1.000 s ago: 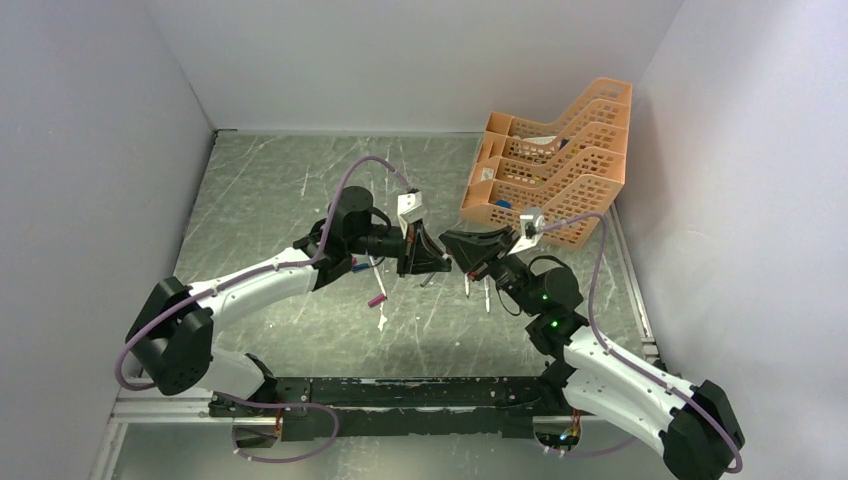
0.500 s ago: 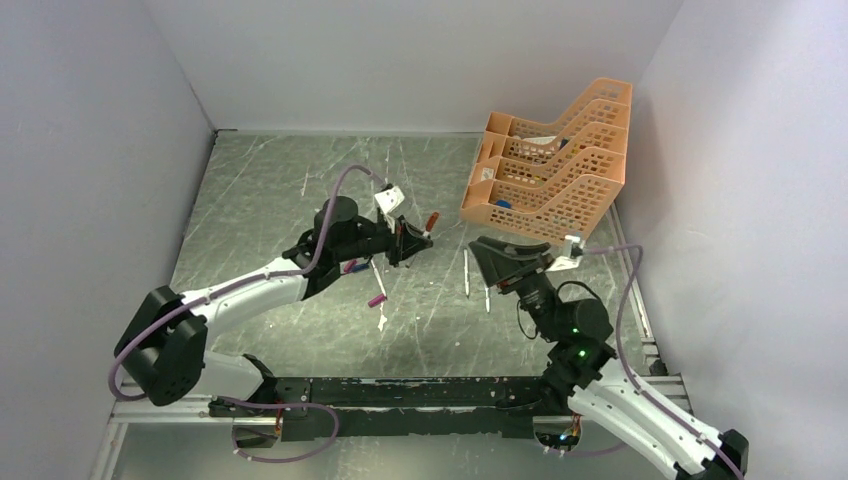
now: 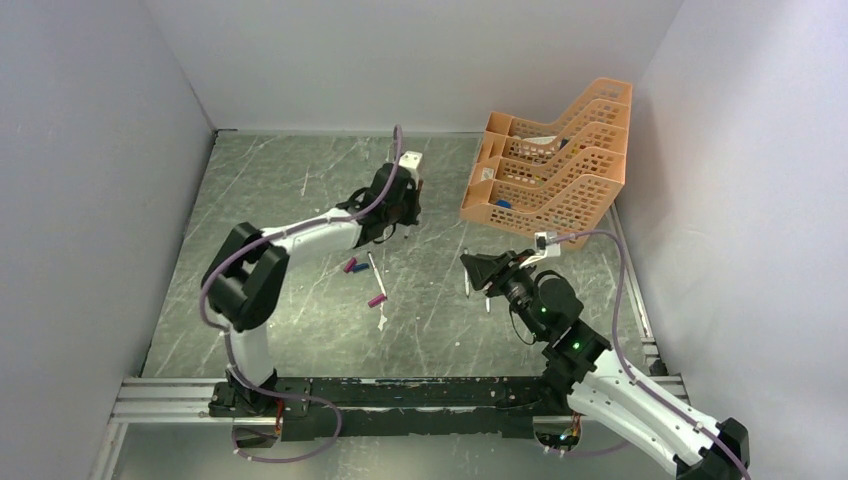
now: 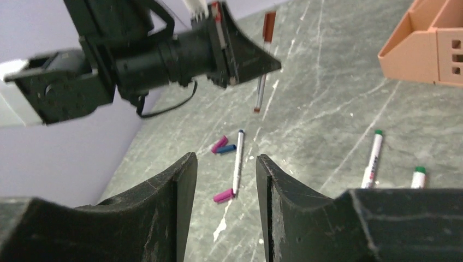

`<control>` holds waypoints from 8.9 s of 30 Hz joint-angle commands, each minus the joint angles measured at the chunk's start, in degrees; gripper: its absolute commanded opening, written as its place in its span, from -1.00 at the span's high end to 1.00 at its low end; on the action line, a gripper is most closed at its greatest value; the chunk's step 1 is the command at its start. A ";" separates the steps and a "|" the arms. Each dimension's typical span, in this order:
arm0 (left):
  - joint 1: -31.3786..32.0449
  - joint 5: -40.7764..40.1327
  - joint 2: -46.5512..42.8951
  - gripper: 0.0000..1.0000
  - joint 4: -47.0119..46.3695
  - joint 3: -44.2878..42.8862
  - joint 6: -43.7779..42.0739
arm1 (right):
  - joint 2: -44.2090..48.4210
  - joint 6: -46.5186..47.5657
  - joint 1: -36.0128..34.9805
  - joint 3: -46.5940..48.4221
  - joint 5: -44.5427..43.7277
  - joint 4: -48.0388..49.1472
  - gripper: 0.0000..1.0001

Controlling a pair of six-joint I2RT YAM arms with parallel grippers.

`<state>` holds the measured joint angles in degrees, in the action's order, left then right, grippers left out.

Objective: Insert the pens into the pen caps

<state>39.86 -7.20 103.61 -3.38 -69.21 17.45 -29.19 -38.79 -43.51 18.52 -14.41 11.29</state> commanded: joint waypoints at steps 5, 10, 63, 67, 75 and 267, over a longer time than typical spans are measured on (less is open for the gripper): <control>0.03 2.11 15.53 0.86 9.57 -19.47 10.19 | 3.94 -0.15 0.00 -0.01 -2.32 -6.42 0.12; -0.02 6.08 22.58 0.86 10.42 -24.96 13.96 | 7.76 -0.13 0.00 -0.09 -4.17 -11.16 0.12; -0.84 4.50 -12.19 0.37 -0.41 10.25 12.74 | -57.32 6.27 4.29 17.46 -8.60 -13.51 0.39; -0.95 5.15 -13.54 0.39 -0.53 11.13 12.25 | -59.57 7.24 4.25 18.05 -8.09 -13.59 0.53; -4.89 20.49 -14.67 0.39 -5.65 13.31 11.55 | -52.72 9.73 3.84 16.74 -7.32 -13.92 1.00; -17.13 53.87 -19.25 0.87 -70.64 36.40 21.42 | -16.61 9.11 8.37 9.39 18.45 11.11 0.02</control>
<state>24.84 45.06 81.19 -56.55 -35.99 34.54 -37.39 -34.92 -35.07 22.81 4.14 36.03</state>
